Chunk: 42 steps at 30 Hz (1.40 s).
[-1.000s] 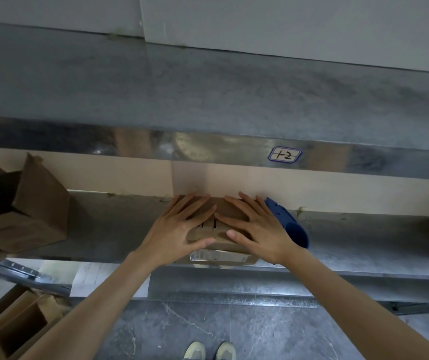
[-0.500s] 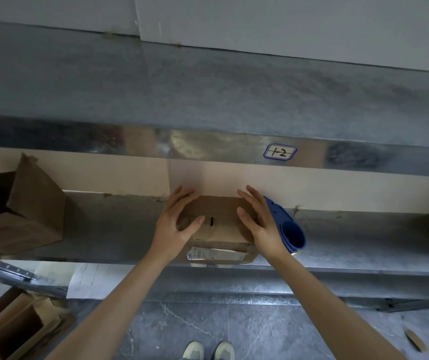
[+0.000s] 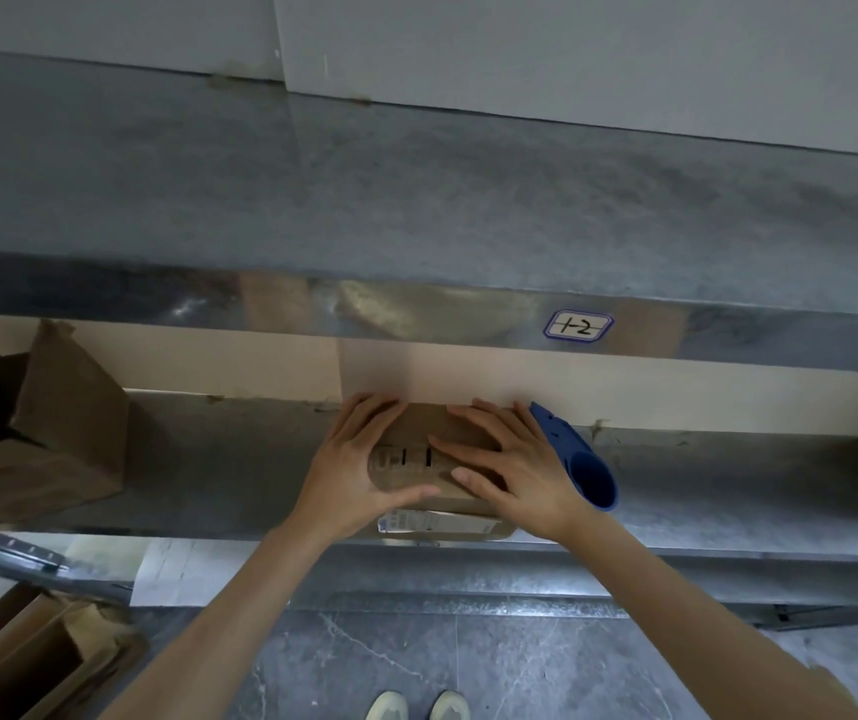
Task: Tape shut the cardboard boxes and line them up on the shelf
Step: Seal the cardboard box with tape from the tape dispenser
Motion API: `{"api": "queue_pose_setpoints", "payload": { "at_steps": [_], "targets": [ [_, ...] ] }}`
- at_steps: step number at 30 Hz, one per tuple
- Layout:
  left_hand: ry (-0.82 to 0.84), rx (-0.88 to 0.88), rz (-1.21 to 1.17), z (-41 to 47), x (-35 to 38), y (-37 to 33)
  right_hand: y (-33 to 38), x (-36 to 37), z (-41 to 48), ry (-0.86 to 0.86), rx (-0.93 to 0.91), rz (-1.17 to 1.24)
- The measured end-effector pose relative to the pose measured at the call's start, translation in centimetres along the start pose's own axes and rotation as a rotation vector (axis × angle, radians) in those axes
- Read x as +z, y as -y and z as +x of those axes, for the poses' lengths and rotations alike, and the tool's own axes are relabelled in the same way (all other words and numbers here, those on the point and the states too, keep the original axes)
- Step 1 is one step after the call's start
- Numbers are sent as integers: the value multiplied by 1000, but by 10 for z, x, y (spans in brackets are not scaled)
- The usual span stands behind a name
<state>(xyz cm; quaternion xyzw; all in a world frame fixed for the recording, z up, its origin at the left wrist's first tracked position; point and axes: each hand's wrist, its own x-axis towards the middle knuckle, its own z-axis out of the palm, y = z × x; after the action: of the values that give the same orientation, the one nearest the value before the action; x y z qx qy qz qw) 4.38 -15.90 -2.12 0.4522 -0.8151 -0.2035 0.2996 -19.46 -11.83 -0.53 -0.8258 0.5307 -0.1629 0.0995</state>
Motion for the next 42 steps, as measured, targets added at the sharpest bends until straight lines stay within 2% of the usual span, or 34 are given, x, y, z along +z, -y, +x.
{"api": "queue_pose_setpoints", "payload": {
  "at_steps": [4,9,15,20,25,28,32,42],
  "targets": [
    [-13,42,-20,-2,-1,-1,2,-3,-2,28,-15,-25],
    [60,150,62,-2,-3,4,-2,-8,1,150,-119,-194],
    [91,160,142,0,-5,5,-3,-6,2,139,-102,-214],
    [126,151,168,1,-9,4,0,-4,0,59,26,-87],
    [117,121,92,3,-9,4,9,-1,-3,-132,237,276],
    [149,116,11,8,-10,8,12,0,-4,-197,315,393],
    [172,129,-7,13,-14,16,13,-3,-6,-175,350,454],
    [6,-24,-120,4,-30,30,4,-11,-17,-130,281,406]
  ]
}}
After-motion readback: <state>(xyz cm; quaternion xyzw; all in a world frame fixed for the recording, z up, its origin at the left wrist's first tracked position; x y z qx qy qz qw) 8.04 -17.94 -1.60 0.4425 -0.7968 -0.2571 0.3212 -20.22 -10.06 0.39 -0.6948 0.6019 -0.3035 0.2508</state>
